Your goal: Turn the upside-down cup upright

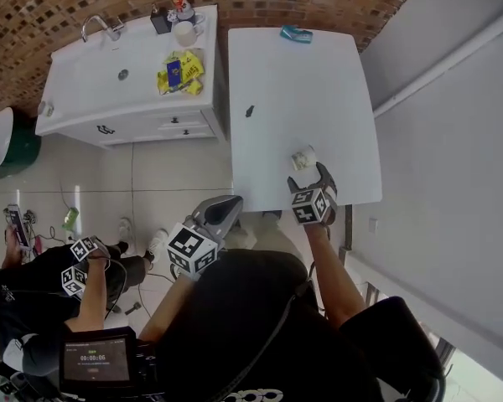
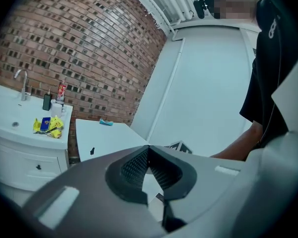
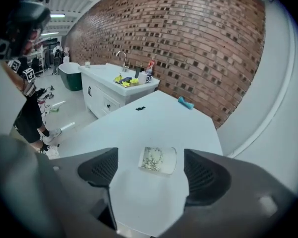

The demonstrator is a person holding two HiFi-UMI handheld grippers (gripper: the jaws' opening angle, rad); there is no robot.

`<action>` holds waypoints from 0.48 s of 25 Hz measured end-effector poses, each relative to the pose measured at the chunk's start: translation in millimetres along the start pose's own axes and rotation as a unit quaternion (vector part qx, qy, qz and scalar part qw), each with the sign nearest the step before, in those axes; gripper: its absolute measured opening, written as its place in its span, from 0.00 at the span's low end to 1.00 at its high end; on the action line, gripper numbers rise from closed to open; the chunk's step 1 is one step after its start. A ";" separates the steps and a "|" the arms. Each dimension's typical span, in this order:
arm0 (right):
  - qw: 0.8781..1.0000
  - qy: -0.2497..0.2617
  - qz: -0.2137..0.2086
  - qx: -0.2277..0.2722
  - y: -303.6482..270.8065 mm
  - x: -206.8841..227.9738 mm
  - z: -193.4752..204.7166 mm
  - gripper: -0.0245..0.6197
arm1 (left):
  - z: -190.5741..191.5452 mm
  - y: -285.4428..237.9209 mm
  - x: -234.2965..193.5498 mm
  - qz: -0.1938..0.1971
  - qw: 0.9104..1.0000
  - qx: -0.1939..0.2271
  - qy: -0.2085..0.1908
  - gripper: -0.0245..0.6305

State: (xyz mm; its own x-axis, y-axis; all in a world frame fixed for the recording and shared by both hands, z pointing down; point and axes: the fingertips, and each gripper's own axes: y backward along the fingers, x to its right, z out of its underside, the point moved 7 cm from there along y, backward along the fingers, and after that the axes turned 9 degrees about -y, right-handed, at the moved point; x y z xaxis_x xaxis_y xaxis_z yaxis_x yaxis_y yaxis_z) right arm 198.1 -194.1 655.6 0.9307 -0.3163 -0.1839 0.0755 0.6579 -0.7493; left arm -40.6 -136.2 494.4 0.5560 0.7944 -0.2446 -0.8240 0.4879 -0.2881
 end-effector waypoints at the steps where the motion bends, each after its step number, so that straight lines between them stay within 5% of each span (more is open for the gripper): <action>1: 1.000 0.000 0.001 -0.007 -11.1 3.3 3.7 0.66 | 0.3 -5.0 1.4 -0.003 1.000 -0.002 0.000 0.06; 12: 0.998 0.002 -0.008 -0.060 -77.0 17.1 13.8 0.68 | -4.5 -24.7 0.3 -0.033 0.999 -0.026 0.005 0.06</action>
State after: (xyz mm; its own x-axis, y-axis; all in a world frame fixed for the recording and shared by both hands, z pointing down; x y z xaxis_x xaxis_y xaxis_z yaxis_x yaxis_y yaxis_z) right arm 213.2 -240.8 719.0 0.9280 -0.3296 -0.1735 0.0473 0.5664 -0.8228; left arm -19.5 -149.7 497.3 0.6097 0.7578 -0.2325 -0.7792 0.5194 -0.3507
